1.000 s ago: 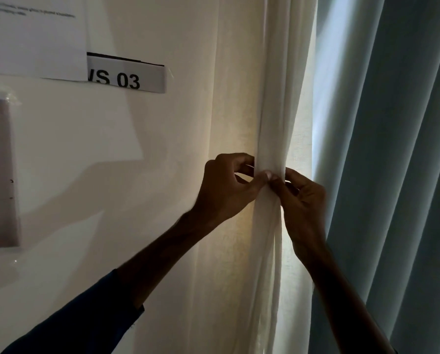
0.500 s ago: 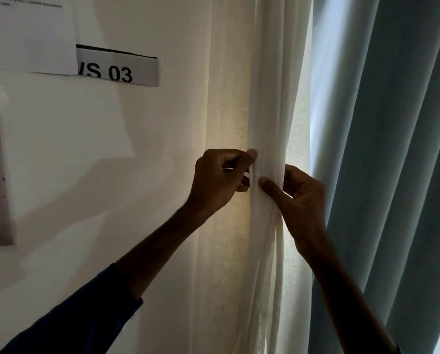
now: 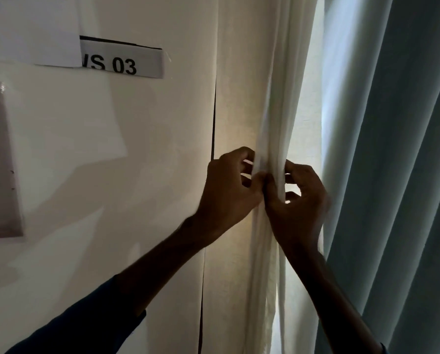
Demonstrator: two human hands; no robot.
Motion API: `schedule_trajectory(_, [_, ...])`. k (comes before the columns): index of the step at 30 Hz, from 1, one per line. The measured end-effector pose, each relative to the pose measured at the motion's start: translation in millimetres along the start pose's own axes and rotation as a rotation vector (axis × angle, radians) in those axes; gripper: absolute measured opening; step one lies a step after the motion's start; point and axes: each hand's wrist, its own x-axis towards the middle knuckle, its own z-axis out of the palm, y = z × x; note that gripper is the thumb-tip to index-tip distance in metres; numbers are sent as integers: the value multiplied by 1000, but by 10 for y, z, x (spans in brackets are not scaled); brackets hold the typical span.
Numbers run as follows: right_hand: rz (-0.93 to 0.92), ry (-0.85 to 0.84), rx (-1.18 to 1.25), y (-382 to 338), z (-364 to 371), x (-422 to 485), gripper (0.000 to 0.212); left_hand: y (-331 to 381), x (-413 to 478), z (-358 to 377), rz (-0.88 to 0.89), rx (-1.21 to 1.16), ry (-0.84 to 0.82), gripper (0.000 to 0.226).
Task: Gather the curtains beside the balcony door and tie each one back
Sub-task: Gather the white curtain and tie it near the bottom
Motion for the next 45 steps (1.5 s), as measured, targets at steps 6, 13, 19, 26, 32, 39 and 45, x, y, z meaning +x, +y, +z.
schedule_trajectory(6, [-159,-121,-218,29,53,-153,38,-48,-14,53,-26,39,-74,27])
schedule_trajectory(13, [-198,-378,-77,38,-62,-272,33,47,158,105,-179,184,-39,42])
schedule_trajectory(19, [-46,-203,22,279,-304,62,30,26,229,37,-262,137,-185,36])
schedule_trajectory(26, [616,-516,542,745,-220,347,72,188,179,-193,-259,-55,-466,30])
schedule_trajectory(32, [946,-670,744,745,-109,93,44,27,115,-243,-400,-153,-448,36])
schedule_trajectory(39, [819,-564,513,531,-114,-102,50,-100,-146,-180,-303,128,-312,10])
schedule_trajectory(45, [779,-556,315,493,-326,-515,22,-270,-632,35,-307,275,-333,24])
